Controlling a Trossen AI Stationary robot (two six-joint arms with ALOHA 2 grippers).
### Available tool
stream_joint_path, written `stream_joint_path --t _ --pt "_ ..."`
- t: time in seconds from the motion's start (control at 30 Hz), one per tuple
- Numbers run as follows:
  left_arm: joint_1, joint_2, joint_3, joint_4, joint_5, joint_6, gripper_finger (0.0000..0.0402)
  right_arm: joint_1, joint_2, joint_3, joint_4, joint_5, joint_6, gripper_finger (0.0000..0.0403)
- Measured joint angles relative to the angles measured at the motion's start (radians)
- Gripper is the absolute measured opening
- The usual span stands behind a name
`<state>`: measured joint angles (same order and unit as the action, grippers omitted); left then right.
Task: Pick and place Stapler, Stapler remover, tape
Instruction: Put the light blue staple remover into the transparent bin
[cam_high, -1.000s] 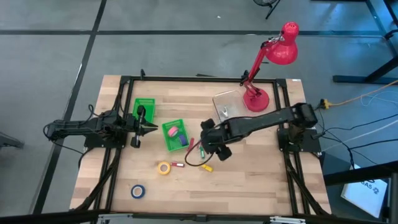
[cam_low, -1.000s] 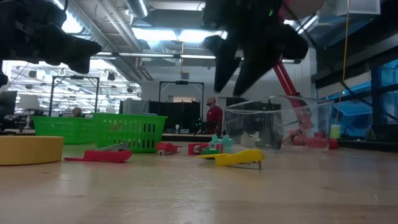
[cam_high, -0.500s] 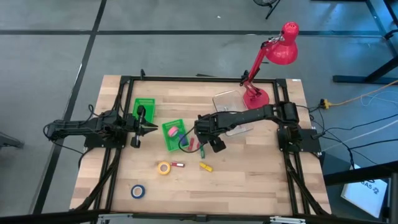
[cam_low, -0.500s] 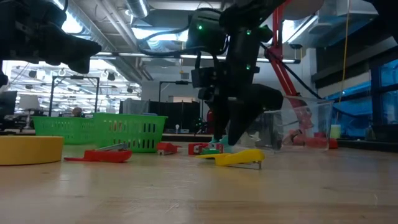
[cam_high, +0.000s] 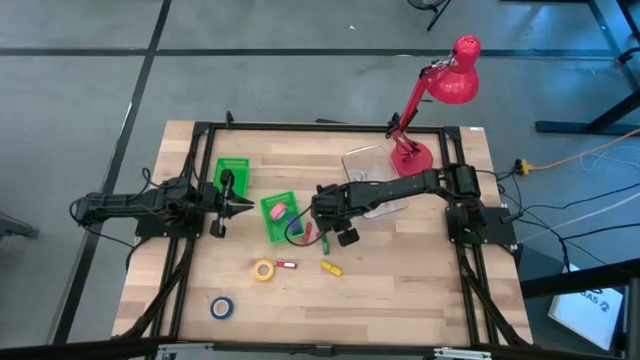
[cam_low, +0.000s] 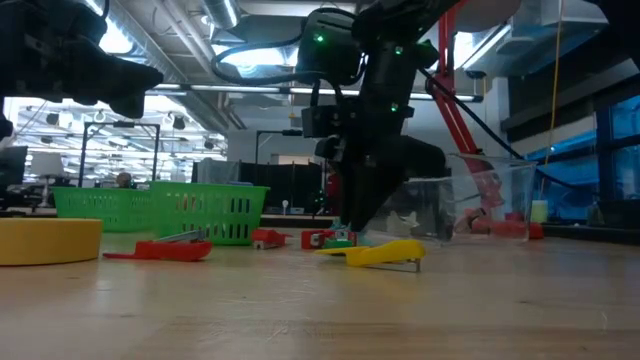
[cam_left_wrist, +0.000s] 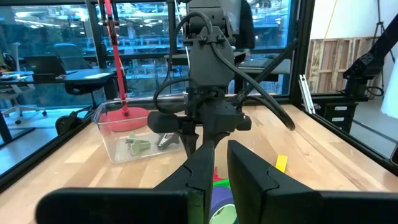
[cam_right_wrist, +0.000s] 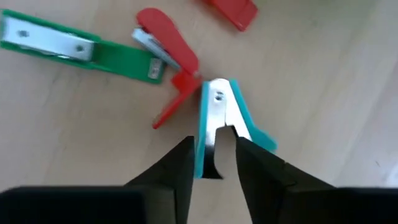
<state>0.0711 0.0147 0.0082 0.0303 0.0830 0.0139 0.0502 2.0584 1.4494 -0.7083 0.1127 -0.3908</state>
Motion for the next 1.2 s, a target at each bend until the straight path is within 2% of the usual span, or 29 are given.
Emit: stream_joint_path --t 0.43,0.6,0.8,1.1,1.2 --pt "0.000 0.000 0.000 0.000 0.000 0.000 0.0042 0.015 0.006 0.000 0.009 -0.018 0.006 0.0096" --pt "0.000 0.000 0.000 0.000 0.000 0.000 0.0042 0.019 0.020 0.003 0.029 -0.011 0.001 0.0064" --pt "0.000 0.000 0.000 0.000 0.000 0.000 0.0042 0.019 0.021 0.003 0.025 0.003 0.000 0.0008" --pt "0.000 0.000 0.000 0.000 0.000 0.000 0.0042 0.019 0.023 0.003 0.010 0.003 0.001 0.0004" --pt "0.000 0.000 0.000 0.000 0.000 0.000 0.0042 0.019 0.023 0.003 0.011 0.003 0.001 0.0018"
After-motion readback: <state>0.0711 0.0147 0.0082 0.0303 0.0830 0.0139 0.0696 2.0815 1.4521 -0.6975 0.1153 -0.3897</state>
